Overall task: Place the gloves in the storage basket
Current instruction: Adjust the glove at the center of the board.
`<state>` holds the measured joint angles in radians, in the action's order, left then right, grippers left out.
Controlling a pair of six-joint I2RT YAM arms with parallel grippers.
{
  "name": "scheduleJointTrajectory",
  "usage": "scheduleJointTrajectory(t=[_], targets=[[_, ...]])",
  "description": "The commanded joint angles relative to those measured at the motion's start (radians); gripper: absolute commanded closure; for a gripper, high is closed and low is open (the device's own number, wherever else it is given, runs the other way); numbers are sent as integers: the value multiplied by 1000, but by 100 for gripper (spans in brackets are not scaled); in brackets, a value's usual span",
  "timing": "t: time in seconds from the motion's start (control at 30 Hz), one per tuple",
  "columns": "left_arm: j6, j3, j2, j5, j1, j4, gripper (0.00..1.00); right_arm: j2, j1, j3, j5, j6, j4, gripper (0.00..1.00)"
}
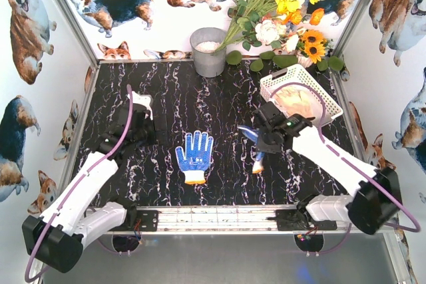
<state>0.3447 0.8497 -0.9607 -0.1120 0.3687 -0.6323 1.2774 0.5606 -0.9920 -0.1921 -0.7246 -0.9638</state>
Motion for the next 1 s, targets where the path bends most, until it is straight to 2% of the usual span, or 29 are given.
scheduleJointTrajectory(t=[0.0,0.03,0.07,0.1,0.2,0.37,0.47,0.53,0.67,0.8,0.97], targets=[[1,-40,13,156,-7,49,1,-49,69,-12,174,-62,97,63],[8,-48,11,194,-6,67,0,-48,74,2,204,-69,148,43],[22,-56,5,231,-6,86,0,-50,76,18,219,-80,187,33],[40,-70,3,270,-4,106,0,-58,75,33,223,-90,218,29],[139,-148,7,362,43,223,0,-102,75,71,181,-99,259,25],[353,-262,-41,357,230,511,3,-146,69,179,137,-54,314,30],[406,-263,-127,296,351,581,6,-109,67,196,168,0,321,43],[432,-252,-167,245,411,594,9,-70,67,191,228,24,329,47],[497,-270,-229,225,459,667,11,18,65,180,284,48,346,50],[532,-278,-291,238,467,746,12,83,66,185,286,73,381,47],[534,-235,-362,224,467,749,12,128,66,209,313,75,441,54]])
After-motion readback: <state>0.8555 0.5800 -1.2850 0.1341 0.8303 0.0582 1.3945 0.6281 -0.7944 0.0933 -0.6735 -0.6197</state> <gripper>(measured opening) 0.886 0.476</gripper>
